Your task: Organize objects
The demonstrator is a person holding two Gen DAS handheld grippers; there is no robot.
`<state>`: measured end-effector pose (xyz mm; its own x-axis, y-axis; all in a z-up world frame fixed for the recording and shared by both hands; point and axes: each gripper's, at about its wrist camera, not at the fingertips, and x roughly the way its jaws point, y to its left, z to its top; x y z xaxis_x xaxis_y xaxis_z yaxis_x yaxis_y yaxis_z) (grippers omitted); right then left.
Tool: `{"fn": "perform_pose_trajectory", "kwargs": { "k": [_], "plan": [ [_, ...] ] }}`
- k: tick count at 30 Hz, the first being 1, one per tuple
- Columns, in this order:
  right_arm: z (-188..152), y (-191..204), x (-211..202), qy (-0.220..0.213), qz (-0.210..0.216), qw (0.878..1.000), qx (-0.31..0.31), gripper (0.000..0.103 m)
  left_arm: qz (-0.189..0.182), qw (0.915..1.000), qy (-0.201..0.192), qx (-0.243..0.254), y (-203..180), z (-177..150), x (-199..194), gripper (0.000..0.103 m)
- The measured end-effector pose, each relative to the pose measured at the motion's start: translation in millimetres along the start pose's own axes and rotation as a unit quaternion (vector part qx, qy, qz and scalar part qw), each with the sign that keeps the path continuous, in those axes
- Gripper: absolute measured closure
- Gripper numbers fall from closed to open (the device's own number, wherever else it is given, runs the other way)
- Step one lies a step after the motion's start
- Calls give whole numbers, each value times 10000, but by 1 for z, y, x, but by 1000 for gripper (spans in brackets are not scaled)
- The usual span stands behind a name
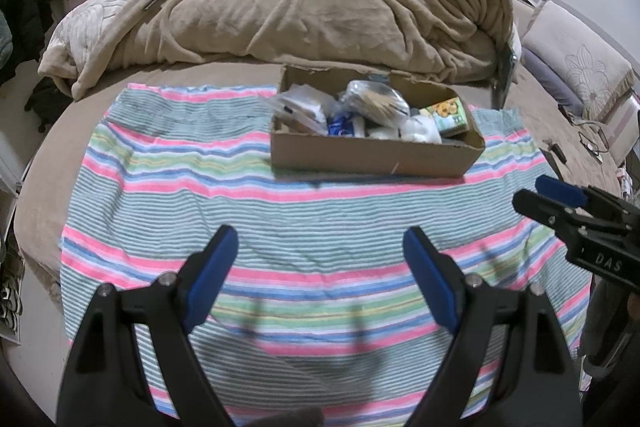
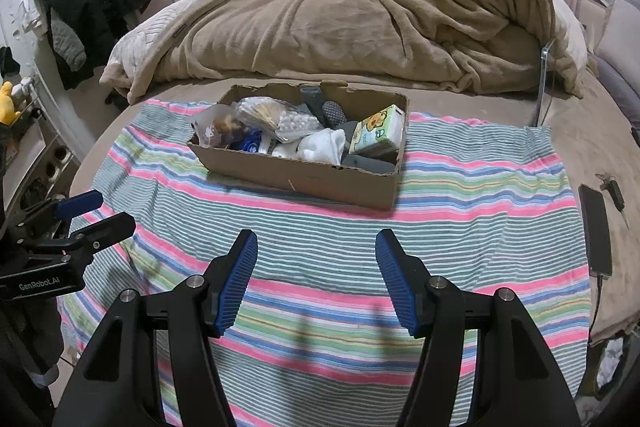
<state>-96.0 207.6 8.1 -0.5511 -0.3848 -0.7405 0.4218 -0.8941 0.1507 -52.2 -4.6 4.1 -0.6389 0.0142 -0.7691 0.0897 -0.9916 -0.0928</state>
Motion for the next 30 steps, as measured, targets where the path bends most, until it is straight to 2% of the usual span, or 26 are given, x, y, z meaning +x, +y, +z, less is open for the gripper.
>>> {"fn": "perform_pose_trajectory", "kwargs": {
  "k": [30],
  "plan": [
    [0,-8,4,25,7,10000,25,38,53,9999,7,-102,6,8,6,17]
  ]
}}
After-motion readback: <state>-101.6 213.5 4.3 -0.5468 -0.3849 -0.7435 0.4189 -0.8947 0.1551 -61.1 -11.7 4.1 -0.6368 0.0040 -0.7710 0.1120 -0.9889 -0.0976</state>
